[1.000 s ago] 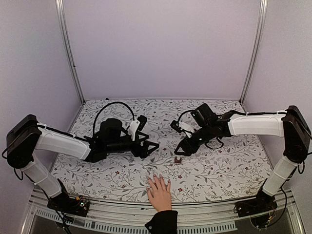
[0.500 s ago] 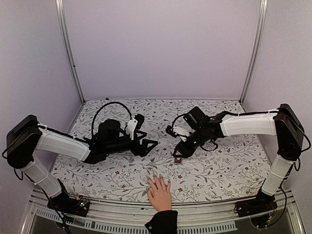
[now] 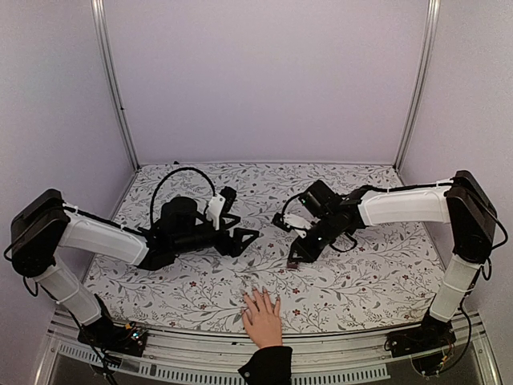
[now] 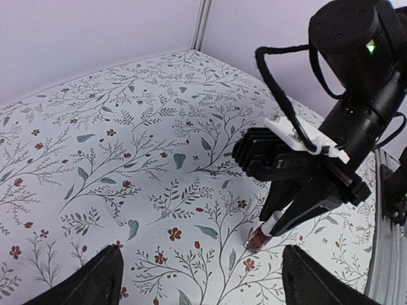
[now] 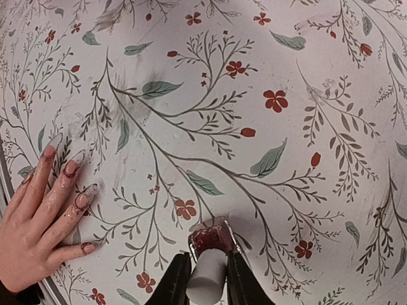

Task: Paint the nails
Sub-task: Pick up the nail polish bottle from the center of the board.

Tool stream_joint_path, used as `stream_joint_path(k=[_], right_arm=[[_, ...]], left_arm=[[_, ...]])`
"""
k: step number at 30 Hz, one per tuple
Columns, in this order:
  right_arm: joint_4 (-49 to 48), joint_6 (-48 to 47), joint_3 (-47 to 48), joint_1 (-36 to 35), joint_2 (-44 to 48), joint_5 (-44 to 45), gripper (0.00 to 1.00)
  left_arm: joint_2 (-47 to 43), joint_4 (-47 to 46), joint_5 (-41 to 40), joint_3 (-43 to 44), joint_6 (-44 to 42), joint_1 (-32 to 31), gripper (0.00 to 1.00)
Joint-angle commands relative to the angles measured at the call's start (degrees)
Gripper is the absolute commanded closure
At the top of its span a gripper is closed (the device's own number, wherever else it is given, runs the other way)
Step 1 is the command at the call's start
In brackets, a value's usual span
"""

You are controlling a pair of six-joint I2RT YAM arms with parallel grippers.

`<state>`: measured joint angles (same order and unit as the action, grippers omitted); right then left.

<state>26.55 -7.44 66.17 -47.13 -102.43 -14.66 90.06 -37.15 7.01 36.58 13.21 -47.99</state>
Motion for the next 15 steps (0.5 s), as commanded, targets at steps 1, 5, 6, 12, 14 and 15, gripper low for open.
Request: stream_joint_path(k=[1,5,6,12,14,15], right_arm=[[0.70,-0.29,1.55,-0.37,-0.68,0.67,0.84],[1.05,-0.55,1.95,-0.37,-0.38,0.23,0.91],[1.05,-0.63,2.05,-0.36,-0.03,0.16,0.94],[2.41,-0.99,5.15,-0.33,2.12,-0.73,1.00],[2.94,-1.09,6.04,-0.39,3.69,-1.87,1.00],[3.13,-1.16,6.38,-0.33,4.25,-2.52,1.00]], left_arm=[[0.72,-1.26,-0.56,-0.60,-0.77,0.60,0.12],[0.09,-1.36,-0.25,-0.54,0.37,0.45,0.10],[0.08,-2.10,-0.28,-0.84,0.36,0.37,0.10],[0.01,-4.28,5.23,-1.96,-5.44,0.05,0.09],[-0.49,-6.39,9.17,-2.98,-7.26,0.06,0.10],[-0.44,-8.03,10.72,-3.60,-7.74,0.05,0.10]])
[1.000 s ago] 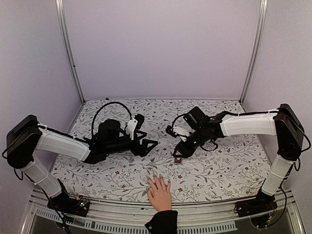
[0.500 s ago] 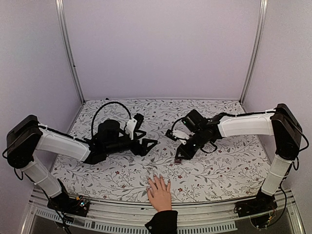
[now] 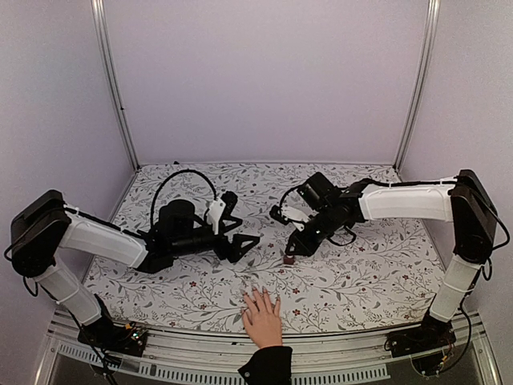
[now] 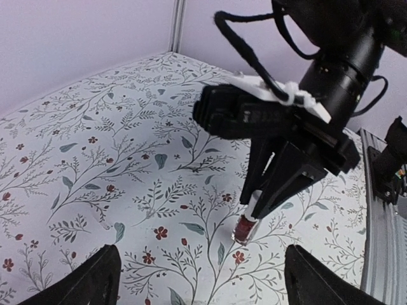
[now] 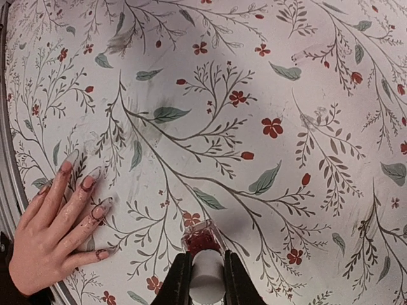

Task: Paint the nails
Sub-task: Pick up the nail polish bottle from the center of the board.

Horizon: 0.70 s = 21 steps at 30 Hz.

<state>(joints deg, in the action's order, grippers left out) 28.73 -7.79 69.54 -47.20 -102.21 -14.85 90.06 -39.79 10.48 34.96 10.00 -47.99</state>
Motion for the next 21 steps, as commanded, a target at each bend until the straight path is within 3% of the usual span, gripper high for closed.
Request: stream_joint_path(k=[1,13,21], right_arm=[[1.16,-1.06,3.32,-0.26,5.19,-3.04,1.00],[2.99,-4.72,6.09,-0.68,12.67,-13.41,1.00],[3.25,-5.65,6.50,-1.73,14.12,-14.81,1.00]], left_arm=[[-0.23,-6.67,8.79,-2.37,-5.15,0.01,0.10],[2.54,-7.78,20.27,1.10,-11.41,-2.72,0.18],[7.16,-7.51,20.58,6.35,-10.05,-4.90,0.27]])
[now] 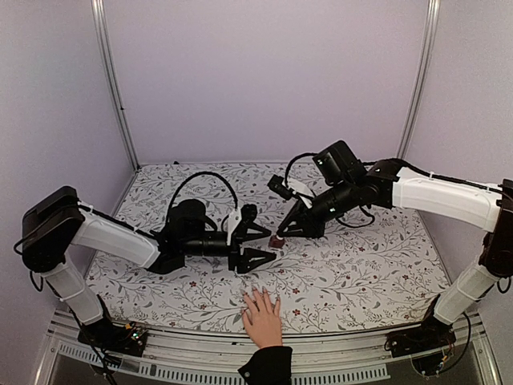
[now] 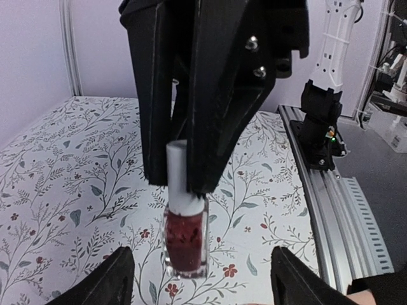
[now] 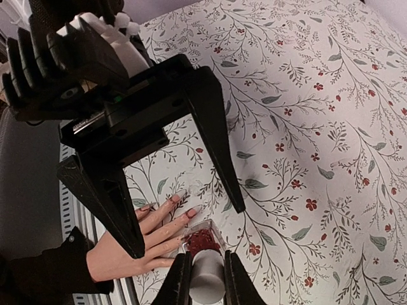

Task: Paint the nails
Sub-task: Pick up the nail polish bottle from the center of the board.

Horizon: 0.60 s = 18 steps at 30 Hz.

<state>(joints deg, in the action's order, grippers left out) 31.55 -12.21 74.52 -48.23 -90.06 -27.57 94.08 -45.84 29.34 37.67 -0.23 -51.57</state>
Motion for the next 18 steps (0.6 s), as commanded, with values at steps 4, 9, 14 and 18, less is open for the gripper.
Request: stream_joint_path(k=[4,9,14,18], right_arm=[[1.66,-1.89,2.19,-0.73,1.87,-1.71,1.00],[1.65,-2.62,2.39,-0.77,1.93,-1.32,1.00],[1.26,-2.44,2.48,-0.73,2.10,-1.71,1.00],[0.18,-1.75,2.32,-0.75,2.73,-1.86,1.00]], left_arm=[[4.97,-1.83,0.79,5.68,1.97,-1.98,0.36],[5.92,-1.62,-1.01,6.71,3.24,-2.41,0.55],[5.77,-2.27,-2.86,6.22,3.08,-3.18,0.69],[5.21,-4.06,-5.35,5.37,3.40,-3.39,0.86]])
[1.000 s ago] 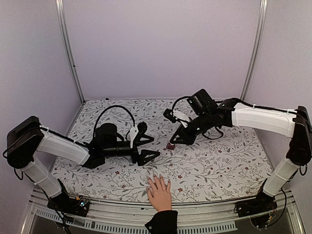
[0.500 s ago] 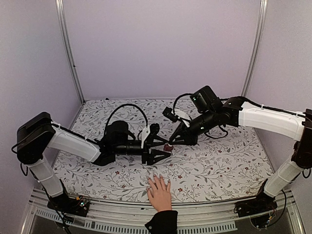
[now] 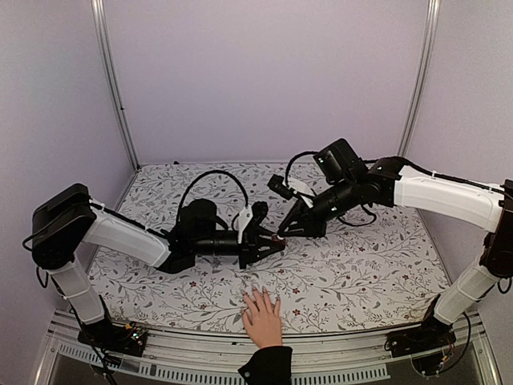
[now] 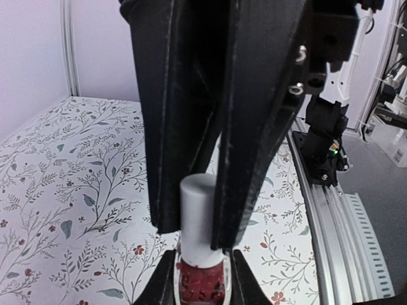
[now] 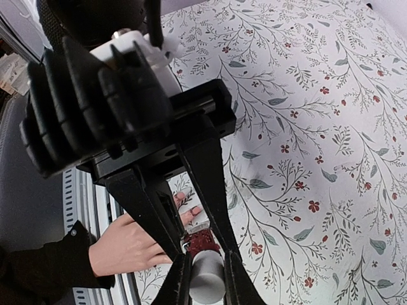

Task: Paint the nails
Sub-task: Pick up the nail polish bottle from the center of the board, then unscrew the nail polish bottle.

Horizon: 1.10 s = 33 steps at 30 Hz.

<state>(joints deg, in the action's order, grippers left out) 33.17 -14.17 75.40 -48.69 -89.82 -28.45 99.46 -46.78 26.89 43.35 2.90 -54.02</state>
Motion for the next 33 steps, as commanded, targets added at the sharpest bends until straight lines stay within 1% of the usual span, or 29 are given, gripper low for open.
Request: stream_joint_path(k=[1,2,3,5,6,7,8,13,17,19,22,28,33], right_arm=[[-1.91,0.42,1.26,-0.27,2.60,-0.93,1.00],[-2.56,0.73,0.94,-0.23,2.76,-0.72,0.96],[-3.51,1.61,0.49,-0.19,2.97,-0.74,0.90],[-5.28,2.61,-0.14,-0.13,3.43,-0.91,0.71],[-6.50,3.17,-0.53,0.01,3.69,-0.86,0.61],[-7.77,4.23,-0.97,0.19,4.33,-0.78,0.56],[-9.21,5.15,-1.53,0.55,4.87,-0.70,0.54],[-19.22,10.70,-6.29,3.14,7.65,0.24,0.53],[-26.80,18.56,-8.94,3.86,8.97,3.67,0.52],[-27.54,19.77,-8.25,3.86,8.22,4.63,0.51],[-29.26,21.61,-7.77,3.86,6.84,6.04,0.50],[-31.36,23.95,-7.70,3.71,5.31,7.69,0.50],[-31.54,24.63,-6.50,3.60,3.32,8.40,0.52]], left_arm=[[-0.77,-4.60,-3.65,-0.97,0.60,-1.04,0.89],[-1.53,-6.96,-4.37,-2.09,0.86,-1.03,0.92],[-2.23,-9.28,-5.49,-3.12,1.25,-1.00,0.95],[-3.32,-12.68,-8.06,-4.61,1.92,-1.00,1.00],[-3.74,-13.47,-9.46,-4.95,2.03,-0.95,1.00],[-4.09,-14.10,-10.83,-5.21,2.09,-0.92,1.00],[-4.33,-14.65,-12.19,-5.43,2.11,-0.93,1.00],[-4.00,-16.47,-19.11,-4.99,2.58,-1.01,1.00],[-2.84,-16.66,-24.12,-3.36,4.31,-1.16,1.00],[-1.99,-16.15,-26.29,-2.25,5.54,-1.33,1.00],[-0.92,-16.82,-26.73,-1.26,6.47,-1.76,1.00],[0.40,-16.87,-28.83,0.21,5.97,-2.47,1.00],[1.36,-14.53,-29.32,2.63,5.81,-2.73,1.00]])
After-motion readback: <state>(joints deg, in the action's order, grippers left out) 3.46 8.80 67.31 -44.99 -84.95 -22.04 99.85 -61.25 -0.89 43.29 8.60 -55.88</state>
